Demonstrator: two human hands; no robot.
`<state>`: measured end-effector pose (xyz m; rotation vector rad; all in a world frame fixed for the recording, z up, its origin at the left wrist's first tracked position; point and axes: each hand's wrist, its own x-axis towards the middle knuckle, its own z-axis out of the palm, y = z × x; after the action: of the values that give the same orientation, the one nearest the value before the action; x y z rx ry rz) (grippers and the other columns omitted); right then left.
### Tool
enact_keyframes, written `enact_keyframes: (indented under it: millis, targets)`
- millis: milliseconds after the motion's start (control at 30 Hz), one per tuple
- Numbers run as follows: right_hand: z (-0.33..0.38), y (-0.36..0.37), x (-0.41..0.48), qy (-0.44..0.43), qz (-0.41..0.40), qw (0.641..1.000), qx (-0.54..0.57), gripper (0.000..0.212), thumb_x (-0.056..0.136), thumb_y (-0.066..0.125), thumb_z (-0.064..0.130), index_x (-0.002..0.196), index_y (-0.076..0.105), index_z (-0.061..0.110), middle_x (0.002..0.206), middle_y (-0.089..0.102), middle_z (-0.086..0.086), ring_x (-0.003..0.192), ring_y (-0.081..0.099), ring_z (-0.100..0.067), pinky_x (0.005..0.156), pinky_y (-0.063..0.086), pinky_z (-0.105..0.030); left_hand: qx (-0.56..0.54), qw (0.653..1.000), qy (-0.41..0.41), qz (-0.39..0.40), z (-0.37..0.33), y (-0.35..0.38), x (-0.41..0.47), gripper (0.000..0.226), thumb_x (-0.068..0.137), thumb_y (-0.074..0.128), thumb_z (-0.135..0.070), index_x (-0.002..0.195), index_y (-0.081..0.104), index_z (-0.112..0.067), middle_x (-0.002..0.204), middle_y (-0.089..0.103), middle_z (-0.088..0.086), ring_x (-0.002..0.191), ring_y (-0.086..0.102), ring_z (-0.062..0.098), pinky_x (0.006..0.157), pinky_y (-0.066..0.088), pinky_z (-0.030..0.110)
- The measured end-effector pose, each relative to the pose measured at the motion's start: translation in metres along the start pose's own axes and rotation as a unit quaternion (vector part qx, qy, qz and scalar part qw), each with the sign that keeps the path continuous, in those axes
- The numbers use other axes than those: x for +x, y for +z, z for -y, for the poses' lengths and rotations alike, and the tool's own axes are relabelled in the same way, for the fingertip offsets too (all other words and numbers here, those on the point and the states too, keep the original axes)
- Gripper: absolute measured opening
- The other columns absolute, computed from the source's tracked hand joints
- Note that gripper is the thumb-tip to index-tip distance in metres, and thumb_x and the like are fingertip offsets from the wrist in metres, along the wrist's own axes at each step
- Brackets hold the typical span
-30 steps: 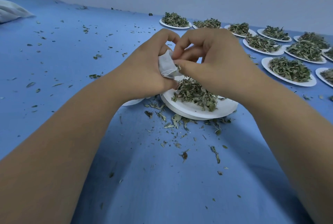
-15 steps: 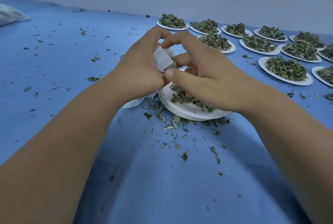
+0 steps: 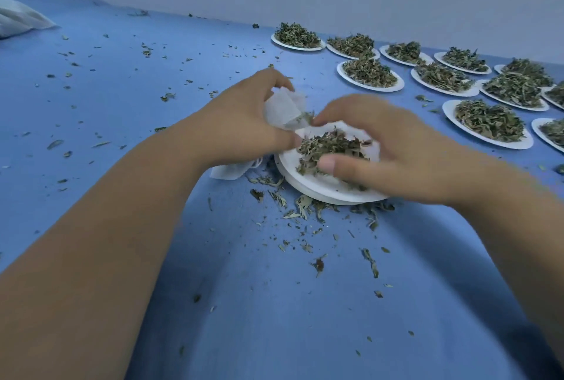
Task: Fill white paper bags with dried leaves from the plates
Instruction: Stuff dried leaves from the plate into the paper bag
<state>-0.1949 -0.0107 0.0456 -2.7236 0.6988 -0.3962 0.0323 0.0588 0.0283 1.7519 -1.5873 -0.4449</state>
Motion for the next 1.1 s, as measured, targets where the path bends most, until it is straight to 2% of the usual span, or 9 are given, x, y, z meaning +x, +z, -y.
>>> enact_keyframes:
  millis: [100,200,367,433,567,633,800,933,1100]
  targets:
    - [-0.005,0.015,0.002,0.012,0.071,0.997,-0.014,0.067,0.086,0.051,0.077,0.143,0.045,0.042,0.143,0.044,0.023,0.133,0.038,0.005,0.106,0.03,-0.015,0.032,0.999,-0.021,0.007,0.007,0.0,0.003,0.038,0.079,0.077,-0.045,0.109,0.059,-0.032,0.102,0.062,-0.012,0.088,0.061,0.007,0.072,0.051,0.028]
    - [-0.007,0.02,0.007,0.037,0.034,0.998,0.024,0.054,0.084,0.059,0.071,0.132,0.056,0.046,0.129,0.055,0.028,0.116,0.049,0.011,0.093,0.037,-0.006,0.045,0.998,-0.042,0.0,0.012,0.006,0.007,0.039,0.081,0.072,-0.052,0.112,0.061,-0.03,0.113,0.063,-0.008,0.1,0.06,0.016,0.083,0.049,0.038]
    - [-0.01,0.02,0.014,0.033,-0.031,0.999,0.026,0.034,0.088,0.074,0.047,0.121,0.068,0.04,0.116,0.064,0.026,0.11,0.055,0.006,0.093,0.042,-0.012,0.065,0.997,-0.038,-0.021,0.013,0.009,0.01,0.033,0.082,0.07,-0.051,0.108,0.063,-0.031,0.109,0.063,-0.009,0.097,0.058,0.014,0.074,0.046,0.03]
    - [-0.009,0.018,0.013,0.028,-0.026,0.999,-0.008,0.044,0.089,0.066,0.056,0.131,0.059,0.042,0.122,0.058,0.027,0.116,0.047,0.005,0.093,0.037,-0.012,0.068,0.996,-0.033,-0.042,0.012,0.01,0.01,0.028,0.084,0.069,-0.049,0.101,0.063,-0.028,0.1,0.063,-0.009,0.09,0.057,0.011,0.071,0.045,0.029]
    - [-0.006,0.021,0.015,0.043,0.022,0.995,-0.09,0.056,0.09,0.05,0.069,0.137,0.055,0.039,0.125,0.056,0.009,0.117,0.048,-0.014,0.096,0.043,-0.035,0.074,0.993,-0.01,-0.09,0.006,0.009,0.008,0.026,0.082,0.072,-0.046,0.088,0.053,-0.028,0.088,0.057,-0.009,0.08,0.052,0.005,0.058,0.036,0.027]
    - [-0.003,0.02,0.016,0.045,0.008,0.997,-0.064,0.044,0.091,0.058,0.06,0.129,0.063,0.038,0.118,0.059,0.009,0.109,0.054,-0.014,0.092,0.045,-0.032,0.073,0.993,-0.008,-0.095,0.004,0.008,0.006,0.03,0.078,0.074,-0.039,0.083,0.045,-0.032,0.086,0.053,-0.01,0.075,0.049,0.004,0.056,0.033,0.027]
    - [-0.006,0.001,0.016,0.073,-0.06,0.996,0.004,0.017,0.085,0.077,0.045,0.101,0.073,0.041,0.093,0.064,0.03,0.094,0.058,0.01,0.07,0.037,0.002,0.093,0.992,0.013,-0.081,0.003,0.007,0.004,0.029,0.076,0.068,-0.016,0.097,0.049,-0.026,0.084,0.054,-0.006,0.07,0.049,0.007,0.054,0.037,0.028]
    - [-0.006,-0.018,0.017,0.09,-0.121,0.984,0.091,0.013,0.084,0.08,0.04,0.097,0.077,0.039,0.076,0.071,0.02,0.056,0.062,0.008,0.047,0.041,-0.005,0.118,0.987,0.049,-0.094,-0.001,0.01,0.003,0.035,0.072,0.063,-0.009,0.102,0.053,-0.023,0.082,0.056,-0.004,0.072,0.052,0.014,0.059,0.045,0.035]
    - [0.005,-0.017,0.018,0.083,-0.158,0.971,0.161,0.015,0.085,0.081,0.037,0.099,0.077,0.038,0.077,0.072,0.014,0.049,0.063,-0.005,0.045,0.048,-0.018,0.147,0.984,0.058,-0.087,-0.004,0.012,0.002,0.037,0.068,0.061,-0.007,0.102,0.053,-0.02,0.082,0.056,0.0,0.076,0.054,0.024,0.062,0.048,0.042]
